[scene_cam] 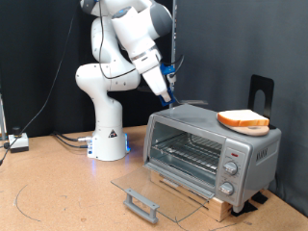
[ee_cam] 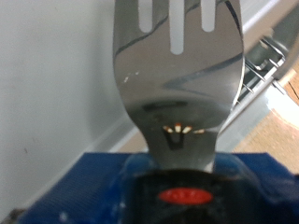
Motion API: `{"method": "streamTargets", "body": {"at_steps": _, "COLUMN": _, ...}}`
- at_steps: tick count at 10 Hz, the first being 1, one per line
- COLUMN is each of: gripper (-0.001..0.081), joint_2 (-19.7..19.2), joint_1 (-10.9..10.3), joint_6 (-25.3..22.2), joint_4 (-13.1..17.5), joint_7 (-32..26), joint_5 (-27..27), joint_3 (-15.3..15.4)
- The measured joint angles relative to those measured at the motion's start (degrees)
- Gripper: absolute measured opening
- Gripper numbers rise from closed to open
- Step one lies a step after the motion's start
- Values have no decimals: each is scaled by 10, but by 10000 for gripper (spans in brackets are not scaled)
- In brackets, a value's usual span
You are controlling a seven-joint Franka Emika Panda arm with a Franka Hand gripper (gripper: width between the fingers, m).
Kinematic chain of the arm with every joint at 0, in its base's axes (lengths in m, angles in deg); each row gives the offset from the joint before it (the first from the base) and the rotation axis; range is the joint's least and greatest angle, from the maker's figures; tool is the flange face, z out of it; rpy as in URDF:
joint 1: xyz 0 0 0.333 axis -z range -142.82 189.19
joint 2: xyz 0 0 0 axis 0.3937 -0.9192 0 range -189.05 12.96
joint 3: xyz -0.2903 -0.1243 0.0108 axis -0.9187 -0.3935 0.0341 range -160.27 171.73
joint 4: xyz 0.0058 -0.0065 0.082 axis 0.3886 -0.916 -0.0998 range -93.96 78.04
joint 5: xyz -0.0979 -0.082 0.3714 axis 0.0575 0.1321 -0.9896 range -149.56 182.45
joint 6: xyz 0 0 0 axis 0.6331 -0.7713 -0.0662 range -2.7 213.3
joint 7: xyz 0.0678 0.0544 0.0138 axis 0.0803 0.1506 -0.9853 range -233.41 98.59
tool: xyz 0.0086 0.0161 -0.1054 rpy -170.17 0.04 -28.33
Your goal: Make a piece of toast with the oven
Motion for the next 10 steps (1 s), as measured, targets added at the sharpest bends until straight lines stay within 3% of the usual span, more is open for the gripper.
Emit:
{"method": "streamTargets", "body": {"at_steps": 3, "gripper": 428, "joint_2": -2, "joint_1": 4, "joint_6": -12, "joint_4": 3, "joint_7": -4, "joint_5": 15, "joint_3": -1}}
{"method": "streamTargets", "body": {"at_steps": 6, "gripper": 428, "joint_2": -14, "joint_1": 15, "joint_6": -35, "joint_4": 17, "joint_7": 30, "joint_5": 83, "joint_3": 20}}
{"method": "streamTargets", "body": {"at_steps": 10, "gripper": 428, "joint_2": -44, "joint_1": 35, "joint_6": -23, "joint_4": 28, "joint_7": 66, "joint_5": 93, "joint_3": 39}}
